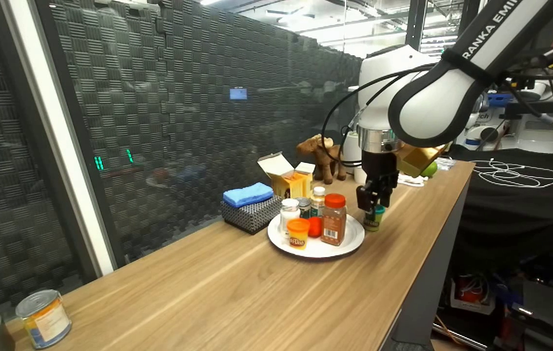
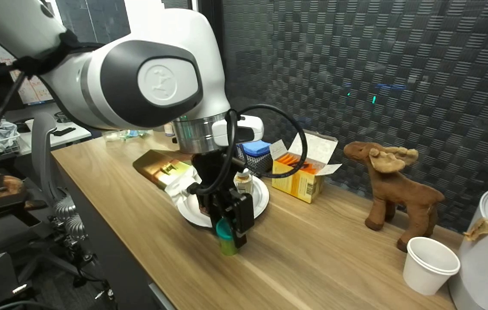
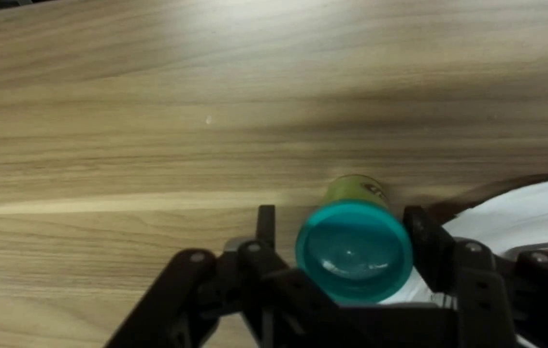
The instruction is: Put the bottles on the tray
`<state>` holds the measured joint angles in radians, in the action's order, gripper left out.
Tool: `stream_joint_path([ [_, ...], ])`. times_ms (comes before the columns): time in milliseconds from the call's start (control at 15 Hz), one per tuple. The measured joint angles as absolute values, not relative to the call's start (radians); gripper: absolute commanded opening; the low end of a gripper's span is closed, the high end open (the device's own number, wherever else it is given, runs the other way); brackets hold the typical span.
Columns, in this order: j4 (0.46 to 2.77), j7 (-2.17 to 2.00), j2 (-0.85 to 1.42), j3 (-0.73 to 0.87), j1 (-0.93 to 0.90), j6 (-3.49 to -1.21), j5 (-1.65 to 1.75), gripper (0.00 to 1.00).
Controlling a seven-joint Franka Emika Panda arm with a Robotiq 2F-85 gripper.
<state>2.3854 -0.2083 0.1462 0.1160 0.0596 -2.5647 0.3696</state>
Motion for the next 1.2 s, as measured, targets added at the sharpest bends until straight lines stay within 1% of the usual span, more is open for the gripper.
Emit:
stream_joint_path([
  [67, 2.385, -0.205, 0.146, 0.116, 0.060, -2.569, 0.370, 0.31],
  [133, 2.384, -0.202, 0.146, 0.116, 0.060, -2.573, 0.370, 0.27],
  [533, 2.388, -0.200, 0.139, 0.116, 0.059, -2.561, 0.337, 0.27],
  [800, 2.428, -0.268, 0.088, 0.104, 0.047, -2.458, 0.278, 0.27],
  [1200, 2.502, -0.384, -0.006, 0.020, -0.003, -2.363, 0.183, 0.27],
])
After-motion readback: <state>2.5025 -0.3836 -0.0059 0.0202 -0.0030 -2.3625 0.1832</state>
